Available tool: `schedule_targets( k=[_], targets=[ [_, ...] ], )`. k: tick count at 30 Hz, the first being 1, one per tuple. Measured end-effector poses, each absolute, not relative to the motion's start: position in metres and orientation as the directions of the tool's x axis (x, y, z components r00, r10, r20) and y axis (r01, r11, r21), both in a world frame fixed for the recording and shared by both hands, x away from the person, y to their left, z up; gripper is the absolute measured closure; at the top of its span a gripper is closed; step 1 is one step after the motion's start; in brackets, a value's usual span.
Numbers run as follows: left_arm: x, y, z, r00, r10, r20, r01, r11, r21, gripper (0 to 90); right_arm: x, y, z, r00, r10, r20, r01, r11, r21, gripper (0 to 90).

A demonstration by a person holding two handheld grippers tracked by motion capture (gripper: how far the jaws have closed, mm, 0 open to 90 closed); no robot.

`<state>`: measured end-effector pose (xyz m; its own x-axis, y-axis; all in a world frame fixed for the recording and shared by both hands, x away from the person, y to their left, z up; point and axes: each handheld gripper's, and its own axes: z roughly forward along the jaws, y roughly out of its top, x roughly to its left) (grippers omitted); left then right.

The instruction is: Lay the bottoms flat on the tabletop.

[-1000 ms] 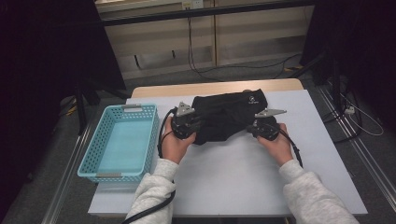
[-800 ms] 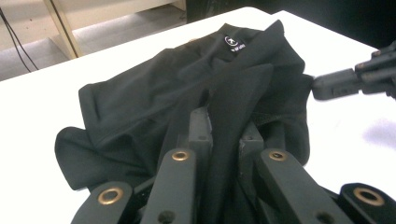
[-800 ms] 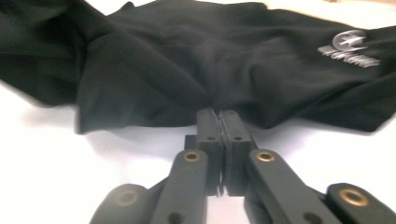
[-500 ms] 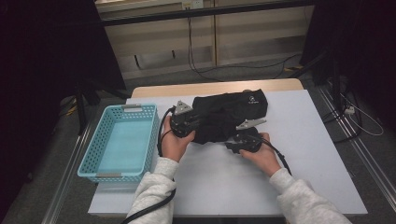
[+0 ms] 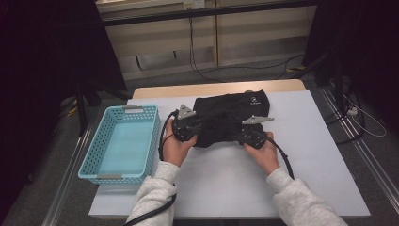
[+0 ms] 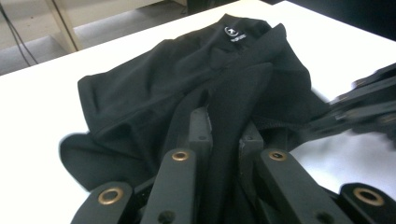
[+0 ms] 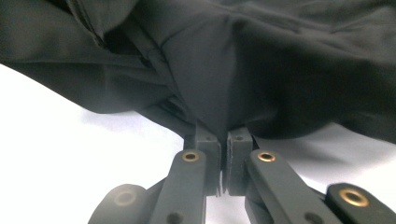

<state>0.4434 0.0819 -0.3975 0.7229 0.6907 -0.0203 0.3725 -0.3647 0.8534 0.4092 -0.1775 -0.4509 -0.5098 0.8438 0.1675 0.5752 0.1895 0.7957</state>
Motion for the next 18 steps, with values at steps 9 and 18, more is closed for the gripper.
schedule_targets(
  k=[9, 18],
  targets=[
    [0.443, 0.069, -0.399, 0.737, 0.675, -0.025, 0.369, -0.371, 0.852, 81.5, 0.391, -0.204, -0.432, -0.450, 0.889, 0.080, 0.517, 0.187, 0.836, 59.6],
    [0.445, 0.082, -0.399, 0.710, 0.704, -0.025, 0.377, -0.350, 0.858, 81.5, 0.400, -0.177, -0.467, -0.453, 0.887, 0.085, 0.608, 0.238, 0.757, 45.5]
  ],
)
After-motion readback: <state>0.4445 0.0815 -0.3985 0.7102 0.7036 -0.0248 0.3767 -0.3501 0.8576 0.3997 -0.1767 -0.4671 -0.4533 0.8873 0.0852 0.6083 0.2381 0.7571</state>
